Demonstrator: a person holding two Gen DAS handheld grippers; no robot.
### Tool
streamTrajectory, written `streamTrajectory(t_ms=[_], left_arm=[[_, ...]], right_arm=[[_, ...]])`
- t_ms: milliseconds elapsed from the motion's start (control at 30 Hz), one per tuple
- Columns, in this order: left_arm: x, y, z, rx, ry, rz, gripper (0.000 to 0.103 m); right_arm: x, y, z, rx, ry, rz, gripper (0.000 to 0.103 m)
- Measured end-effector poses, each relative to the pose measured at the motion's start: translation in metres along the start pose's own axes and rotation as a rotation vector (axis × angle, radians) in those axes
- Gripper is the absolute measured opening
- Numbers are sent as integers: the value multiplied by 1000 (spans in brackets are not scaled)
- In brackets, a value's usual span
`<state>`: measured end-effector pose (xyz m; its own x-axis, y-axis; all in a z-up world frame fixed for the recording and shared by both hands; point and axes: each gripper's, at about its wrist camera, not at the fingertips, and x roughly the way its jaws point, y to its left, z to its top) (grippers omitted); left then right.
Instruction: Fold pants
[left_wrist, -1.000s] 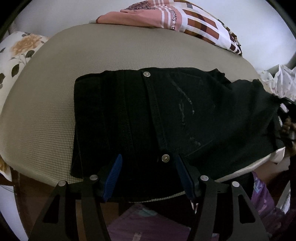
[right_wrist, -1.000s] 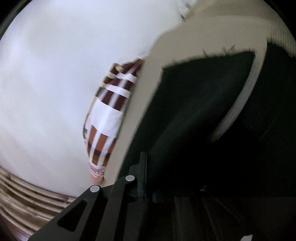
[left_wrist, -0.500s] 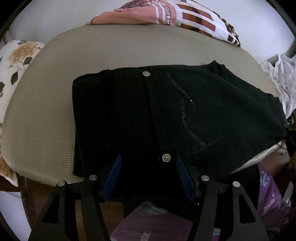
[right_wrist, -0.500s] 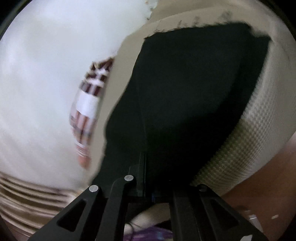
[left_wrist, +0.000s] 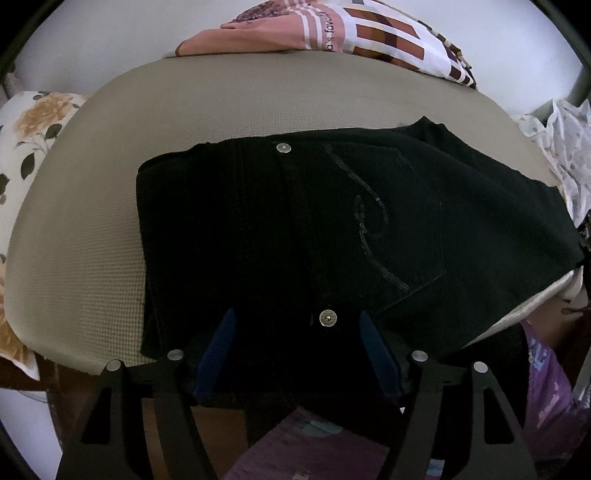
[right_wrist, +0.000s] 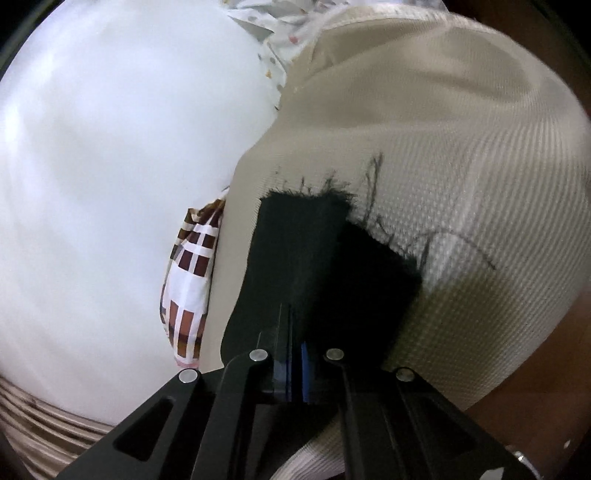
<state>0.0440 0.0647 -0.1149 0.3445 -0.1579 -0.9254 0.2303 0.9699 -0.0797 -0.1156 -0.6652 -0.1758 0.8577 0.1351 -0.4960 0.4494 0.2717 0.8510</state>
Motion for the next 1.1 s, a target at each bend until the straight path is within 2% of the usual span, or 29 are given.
streamTrajectory(t_ms=[67,133,233,267,333,433,500,533,567,600,733,833,1000,1100], left_arm=[[-1,1,0,-6,-7,-13,71],[-5,2,0,-9,-23,-24,71],[-27,9,-1,-64,-88,-81,71],[-41,14,-3,-96,-127,-107,71],[-61,29,-6,-162,-174,-129,71],[-83,64,-17,-300,-210,-155,71],[-85,85,-26,-353,-175,-147,71],[-83,92,-30,-357,-141,-121,71],[-80,98,-36,-356,-116,-99,71],[-79,100,-40,-355,-104,-96,69],[-70,97,-54,-352,-60,-180,69],[-55,82,-54,-330,-17,-162,69],[-56,80,-43,-338,-70,-214,69],[-41,77,-35,-322,-5,-187,68]], right_arm=[[8,-11,-4,22,26,3,3],[13,-15,-4,63,37,50,1],[15,-10,-2,100,69,111,17],[15,-7,-3,98,78,125,26],[17,2,-9,69,96,147,33],[24,11,-21,7,131,135,33],[29,12,-27,-22,135,106,22],[30,11,-29,-28,140,93,13],[31,9,-30,-30,142,87,9],[30,8,-32,-27,138,91,8],[29,6,-32,-25,139,87,8],[39,9,-33,0,141,94,8],[39,7,-35,13,141,93,5],[38,7,-35,15,138,92,5]])
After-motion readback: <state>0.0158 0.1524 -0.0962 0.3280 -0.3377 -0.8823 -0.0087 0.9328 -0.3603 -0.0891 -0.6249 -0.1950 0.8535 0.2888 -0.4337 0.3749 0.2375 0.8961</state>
